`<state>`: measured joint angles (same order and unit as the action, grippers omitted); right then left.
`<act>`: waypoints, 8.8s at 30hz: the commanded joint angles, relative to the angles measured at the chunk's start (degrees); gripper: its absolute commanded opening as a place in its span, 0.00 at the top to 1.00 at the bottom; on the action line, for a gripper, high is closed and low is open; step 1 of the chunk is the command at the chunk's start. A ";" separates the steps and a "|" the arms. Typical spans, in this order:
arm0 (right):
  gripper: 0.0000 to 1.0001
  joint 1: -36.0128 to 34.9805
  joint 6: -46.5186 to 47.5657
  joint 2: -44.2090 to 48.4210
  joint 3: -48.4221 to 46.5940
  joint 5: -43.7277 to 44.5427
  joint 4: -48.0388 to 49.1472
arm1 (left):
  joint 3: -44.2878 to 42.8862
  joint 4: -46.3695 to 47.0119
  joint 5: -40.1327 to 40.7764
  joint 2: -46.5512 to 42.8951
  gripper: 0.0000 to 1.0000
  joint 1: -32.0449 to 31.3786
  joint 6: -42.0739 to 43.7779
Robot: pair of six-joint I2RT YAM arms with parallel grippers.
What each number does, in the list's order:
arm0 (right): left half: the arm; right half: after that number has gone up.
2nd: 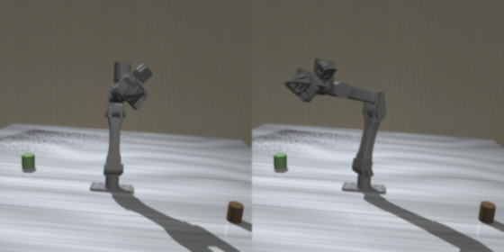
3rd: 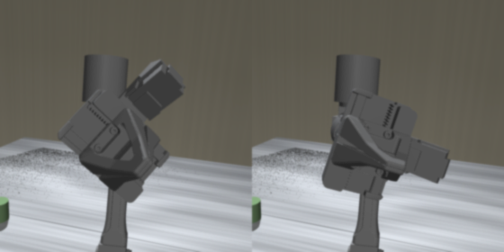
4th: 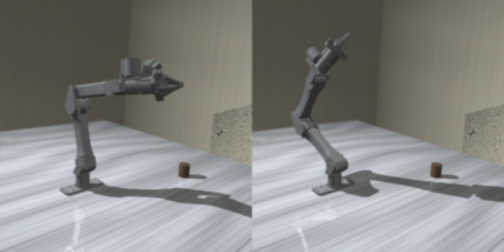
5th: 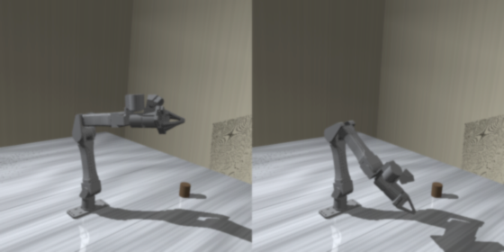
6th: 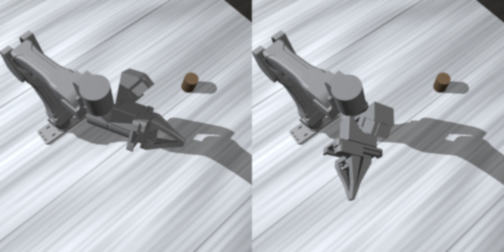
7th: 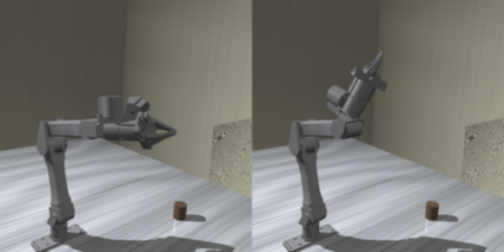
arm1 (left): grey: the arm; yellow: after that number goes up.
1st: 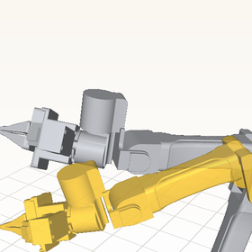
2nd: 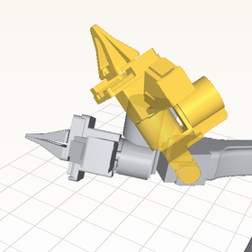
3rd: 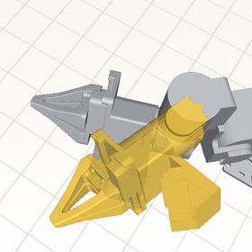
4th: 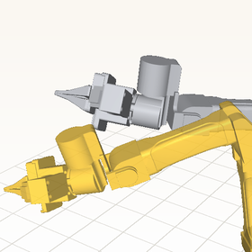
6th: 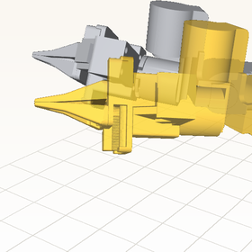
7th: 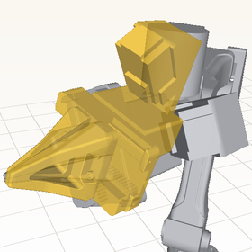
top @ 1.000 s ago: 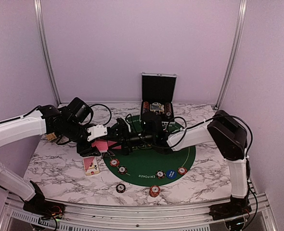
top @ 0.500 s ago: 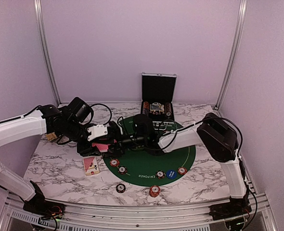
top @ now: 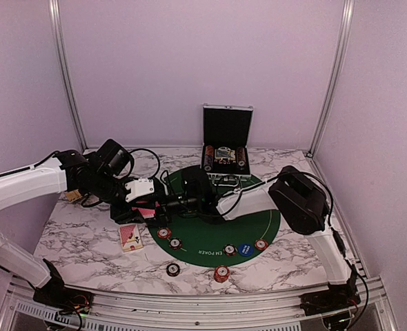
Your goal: Distribute texas hold em gaming equipment
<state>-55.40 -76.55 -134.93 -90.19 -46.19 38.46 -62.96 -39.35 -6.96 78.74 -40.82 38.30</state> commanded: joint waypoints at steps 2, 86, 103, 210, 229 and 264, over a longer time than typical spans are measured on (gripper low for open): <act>0.15 -0.24 1.35 0.70 -1.39 0.70 -3.40 | -2.08 -0.82 -0.18 -0.82 1.00 0.21 -0.25; 1.00 31.46 20.51 34.50 30.44 -0.14 -22.23 | -0.76 -0.97 0.65 -1.31 1.00 0.24 0.00; 1.00 52.22 34.04 35.22 35.92 11.79 -34.79 | -1.11 -1.07 0.67 -1.13 1.00 0.21 -0.05; 0.11 1.11 4.48 9.22 9.50 -0.19 -1.41 | -1.85 -0.27 -1.51 -0.16 1.00 0.48 0.35; 0.11 -0.15 2.05 1.56 0.17 -1.41 -2.79 | -1.68 -0.19 -1.42 -0.54 1.00 0.52 0.50; 0.47 3.71 5.97 12.10 10.57 1.97 -5.68 | -0.94 -0.08 -1.38 -1.19 1.00 0.48 0.63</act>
<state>-52.42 -71.59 -125.89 -80.51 -45.36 33.89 -62.96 -40.14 -7.49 78.67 -40.60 38.59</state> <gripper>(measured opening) 0.573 0.651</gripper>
